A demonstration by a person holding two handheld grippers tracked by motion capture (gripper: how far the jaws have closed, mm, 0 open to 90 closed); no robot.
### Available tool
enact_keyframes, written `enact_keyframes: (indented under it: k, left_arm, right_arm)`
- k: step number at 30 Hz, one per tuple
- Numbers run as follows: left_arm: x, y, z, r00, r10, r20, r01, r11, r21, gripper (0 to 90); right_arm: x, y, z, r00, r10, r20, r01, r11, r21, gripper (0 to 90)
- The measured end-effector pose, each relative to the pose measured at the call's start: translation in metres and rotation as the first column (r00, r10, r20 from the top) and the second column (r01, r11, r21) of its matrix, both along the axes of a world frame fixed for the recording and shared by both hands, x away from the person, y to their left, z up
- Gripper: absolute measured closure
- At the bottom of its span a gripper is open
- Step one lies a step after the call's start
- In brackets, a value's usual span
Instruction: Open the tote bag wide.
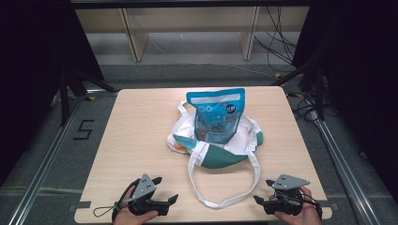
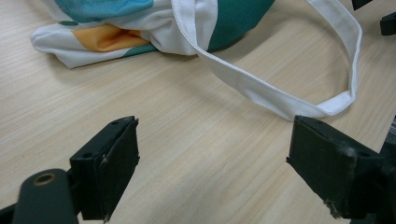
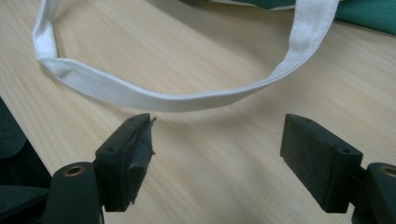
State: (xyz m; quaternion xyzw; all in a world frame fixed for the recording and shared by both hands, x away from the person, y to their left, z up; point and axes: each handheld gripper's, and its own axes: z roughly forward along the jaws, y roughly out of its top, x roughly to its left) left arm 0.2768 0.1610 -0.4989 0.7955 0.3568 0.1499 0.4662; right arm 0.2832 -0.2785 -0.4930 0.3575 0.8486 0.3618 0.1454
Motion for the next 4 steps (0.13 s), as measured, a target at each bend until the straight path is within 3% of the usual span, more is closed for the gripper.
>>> enact_keyframes:
  k: [2,3,4]
  left_arm:
    - [0.0008,-0.0008,-0.0014,1.0000,0.006,-0.008,-0.006,0.9999,-0.010,15.5]
    - [0.0024,0.0015,-0.0006,0.9999,-0.009,0.008,0.009,0.9996,0.025,15.5]
    - [0.0023,0.0012,-0.0009,1.0000,-0.007,0.003,0.007,0.9998,0.017,15.5]
  right_arm:
    - [-0.0010,0.0003,-0.0011,0.9999,-0.002,-0.015,0.002,1.000,0.004,26.2]
    - [-0.0004,0.0006,-0.0017,0.9997,0.013,-0.019,-0.013,1.000,0.008,26.2]
    - [-0.0007,0.0008,-0.0022,0.9997,0.009,-0.021,-0.009,1.000,0.003,26.2]
